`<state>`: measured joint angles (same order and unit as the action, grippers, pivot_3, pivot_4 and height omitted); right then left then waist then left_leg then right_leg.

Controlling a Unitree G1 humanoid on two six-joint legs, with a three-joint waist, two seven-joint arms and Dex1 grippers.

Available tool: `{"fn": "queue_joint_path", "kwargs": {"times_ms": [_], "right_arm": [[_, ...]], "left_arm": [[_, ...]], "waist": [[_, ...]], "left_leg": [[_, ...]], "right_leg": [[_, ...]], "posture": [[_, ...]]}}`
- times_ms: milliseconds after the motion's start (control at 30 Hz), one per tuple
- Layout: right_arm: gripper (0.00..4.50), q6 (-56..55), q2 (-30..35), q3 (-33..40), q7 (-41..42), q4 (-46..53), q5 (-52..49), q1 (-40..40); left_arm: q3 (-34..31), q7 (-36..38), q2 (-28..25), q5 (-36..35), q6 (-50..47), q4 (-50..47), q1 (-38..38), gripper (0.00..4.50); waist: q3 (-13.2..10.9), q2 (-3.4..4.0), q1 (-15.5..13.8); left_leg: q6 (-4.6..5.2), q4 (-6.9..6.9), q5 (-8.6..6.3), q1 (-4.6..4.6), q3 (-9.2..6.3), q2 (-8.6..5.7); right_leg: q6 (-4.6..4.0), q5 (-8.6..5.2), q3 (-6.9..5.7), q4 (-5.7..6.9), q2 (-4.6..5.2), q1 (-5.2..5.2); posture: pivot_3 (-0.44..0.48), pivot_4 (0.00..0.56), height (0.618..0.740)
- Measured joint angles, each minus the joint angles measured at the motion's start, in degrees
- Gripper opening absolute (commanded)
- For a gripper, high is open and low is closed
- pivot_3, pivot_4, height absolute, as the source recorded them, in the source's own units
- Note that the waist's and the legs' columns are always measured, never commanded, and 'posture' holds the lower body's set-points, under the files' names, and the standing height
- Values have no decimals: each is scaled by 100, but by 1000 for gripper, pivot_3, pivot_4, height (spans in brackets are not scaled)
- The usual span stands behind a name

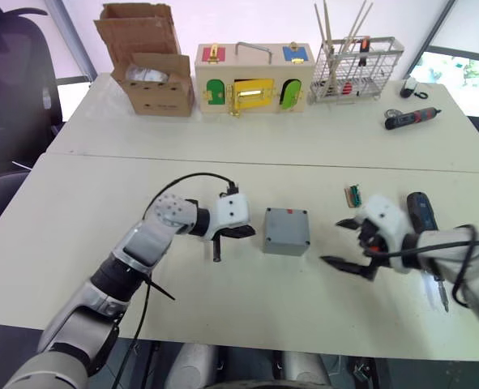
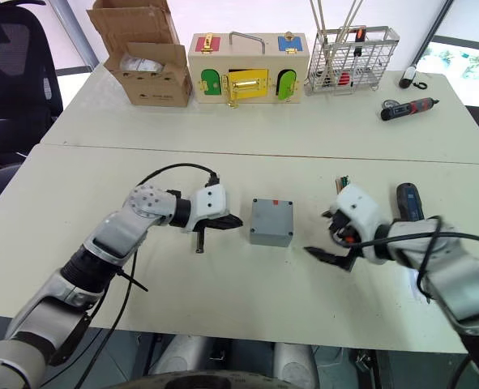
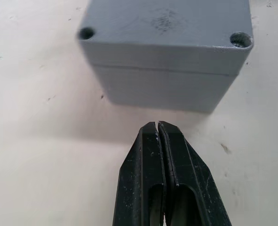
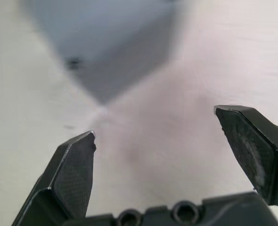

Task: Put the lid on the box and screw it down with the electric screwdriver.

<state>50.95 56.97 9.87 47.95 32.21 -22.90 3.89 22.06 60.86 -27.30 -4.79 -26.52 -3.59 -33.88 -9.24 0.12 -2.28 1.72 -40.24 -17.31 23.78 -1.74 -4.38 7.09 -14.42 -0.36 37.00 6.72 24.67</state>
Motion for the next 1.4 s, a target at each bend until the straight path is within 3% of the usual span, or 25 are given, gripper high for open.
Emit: {"fn": "queue_joint_path", "kwargs": {"times_ms": [100,267,367,500,1000,1100,1200,1400], "right_arm": [[4481,266,-553,793,-389,-240,-264,228],[4481,30,-1811,772,-1569,-1071,-20,760],[3801,-353,-2262,545,-2077,-1601,304,844],[2573,-853,-2611,345,-2488,-2087,600,887],[2573,-1524,-2875,348,-2928,-2631,862,981],[1737,-1524,-2904,347,-2940,-2673,859,1000],[148,-1525,-2904,347,-2966,-2733,866,1049],[59,-1536,-2906,344,-2976,-2753,871,1057]], "left_arm": [[-788,-138,223,-736,-629,-256,-134,0],[-1146,-336,527,-1330,-1081,-525,-460,0],[-899,-368,546,-1324,-1081,-555,-409,0],[-672,-433,571,-1319,-1074,-611,-393,0],[-436,-475,389,-1205,-916,-699,-256,0],[-410,-472,385,-1176,-855,-637,-256,0],[-313,-473,381,-1131,-784,-593,-256,0],[-303,-480,382,-1073,-738,-561,-256,0]], "waist": [[2,-7,9],[4,-12,22],[4,-11,19],[4,-11,23],[4,-10,40],[4,-10,42],[4,-10,42],[4,-10,56]], "left_leg": [[-13,0,8,-3,0,1],[-24,8,14,-13,6,-1],[-27,13,16,-14,8,-1],[-28,13,17,-15,10,-2],[-28,14,17,-18,10,0],[-28,14,17,-18,10,0],[-28,14,16,-18,10,0],[-28,14,17,-18,10,0]], "right_leg": [[0,0,0,0,-1,-2],[1,0,1,7,-2,-4],[0,0,0,9,-5,-1],[0,0,-2,10,-8,0],[0,0,0,12,-23,-1],[0,0,0,12,-23,-1],[0,0,0,12,-23,-1],[0,0,0,12,-23,-1]], "posture": [[0,150,694],[0,150,694],[0,150,694],[0,150,694],[0,150,694],[0,150,694],[0,150,694],[0,150,694]]}}
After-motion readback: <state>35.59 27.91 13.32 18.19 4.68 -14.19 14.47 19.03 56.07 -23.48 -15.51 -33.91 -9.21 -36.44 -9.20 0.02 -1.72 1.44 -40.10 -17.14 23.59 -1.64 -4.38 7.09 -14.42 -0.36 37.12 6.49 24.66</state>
